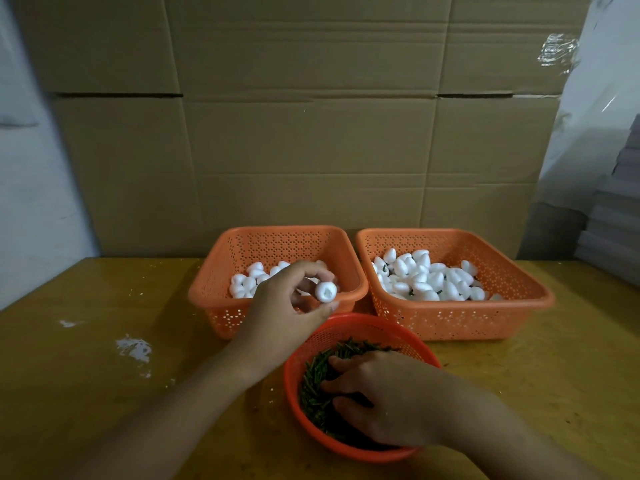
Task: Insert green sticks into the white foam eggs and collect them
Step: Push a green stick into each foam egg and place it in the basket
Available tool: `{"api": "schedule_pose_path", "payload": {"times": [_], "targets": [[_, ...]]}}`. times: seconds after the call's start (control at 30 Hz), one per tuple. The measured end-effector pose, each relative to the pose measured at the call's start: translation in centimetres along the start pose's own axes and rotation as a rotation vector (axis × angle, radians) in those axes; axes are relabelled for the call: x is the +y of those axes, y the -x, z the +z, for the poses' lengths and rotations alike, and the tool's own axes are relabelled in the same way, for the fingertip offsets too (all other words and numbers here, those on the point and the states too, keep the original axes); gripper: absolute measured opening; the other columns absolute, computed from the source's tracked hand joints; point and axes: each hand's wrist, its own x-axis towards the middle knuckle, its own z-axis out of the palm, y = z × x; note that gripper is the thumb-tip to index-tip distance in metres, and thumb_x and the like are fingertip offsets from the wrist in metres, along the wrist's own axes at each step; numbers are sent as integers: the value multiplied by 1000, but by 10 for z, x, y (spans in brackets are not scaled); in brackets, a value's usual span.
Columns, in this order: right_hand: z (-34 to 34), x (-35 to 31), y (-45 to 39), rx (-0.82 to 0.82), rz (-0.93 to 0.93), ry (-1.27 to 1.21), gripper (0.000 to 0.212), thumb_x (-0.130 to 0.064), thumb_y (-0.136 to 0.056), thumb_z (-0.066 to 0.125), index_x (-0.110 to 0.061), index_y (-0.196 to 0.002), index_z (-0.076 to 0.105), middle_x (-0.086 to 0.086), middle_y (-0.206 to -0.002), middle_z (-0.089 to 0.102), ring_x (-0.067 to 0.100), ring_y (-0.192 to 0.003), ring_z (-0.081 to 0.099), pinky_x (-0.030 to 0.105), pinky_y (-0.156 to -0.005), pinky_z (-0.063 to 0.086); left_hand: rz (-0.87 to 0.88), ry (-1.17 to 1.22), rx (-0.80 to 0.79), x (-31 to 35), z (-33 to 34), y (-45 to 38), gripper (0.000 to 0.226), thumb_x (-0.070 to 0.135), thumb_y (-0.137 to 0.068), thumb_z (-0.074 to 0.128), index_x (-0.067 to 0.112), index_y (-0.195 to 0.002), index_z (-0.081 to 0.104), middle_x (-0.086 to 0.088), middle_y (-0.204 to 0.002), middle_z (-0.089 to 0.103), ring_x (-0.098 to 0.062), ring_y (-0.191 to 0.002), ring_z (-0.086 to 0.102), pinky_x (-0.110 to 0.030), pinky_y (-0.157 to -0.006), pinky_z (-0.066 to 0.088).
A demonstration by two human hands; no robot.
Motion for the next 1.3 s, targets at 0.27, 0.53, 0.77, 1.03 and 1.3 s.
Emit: {"api": "schedule_pose_path", "payload": {"times": [0.27, 0.53, 0.77, 1.03, 1.3], "targets": [[0, 1, 0, 7, 2, -5, 43, -41, -102, 43, -35, -143, 51, -3, -161, 32, 23, -137, 46, 34, -113, 36, -3, -22, -24, -4, 0, 4, 29, 13, -84, 80, 33, -102, 67, 19, -104, 71, -6, -100, 69, -18, -83, 54], [-1, 1, 0, 14, -11, 0, 42, -42, -102, 41, -36, -143, 51, -2, -162, 30, 26, -138, 46, 37, -111, 40, -185, 328, -53, 11, -3, -2, 26, 43, -86, 63, 28, -105, 72, 12, -80, 71, -3, -66, 59, -17, -61, 50], [1, 3, 0, 16, -14, -7, 44, -44, -102, 41, -36, -144, 50, -3, -162, 30, 24, -140, 43, 38, -114, 37, -248, 420, -137, 12, -5, -1, 34, 27, -77, 76, 16, -108, 67, 4, -94, 73, -8, -73, 62, -22, -63, 52], [2, 2, 0, 28, -16, 4, 43, -42, -102, 43, -35, -143, 51, -1, -161, 32, 25, -137, 47, 36, -113, 38, -232, 390, -208, 7, -7, -1, 29, 7, -81, 80, 16, -101, 62, 0, -109, 74, -11, -92, 70, -24, -75, 55], [2, 4, -1, 35, -15, 6, 43, -42, -101, 43, -35, -143, 51, -1, -161, 32, 23, -138, 46, 35, -113, 37, -208, 390, -241, 6, -7, 0, 29, 2, -81, 76, 15, -101, 59, 1, -118, 73, -23, -107, 71, -27, -86, 57]]}}
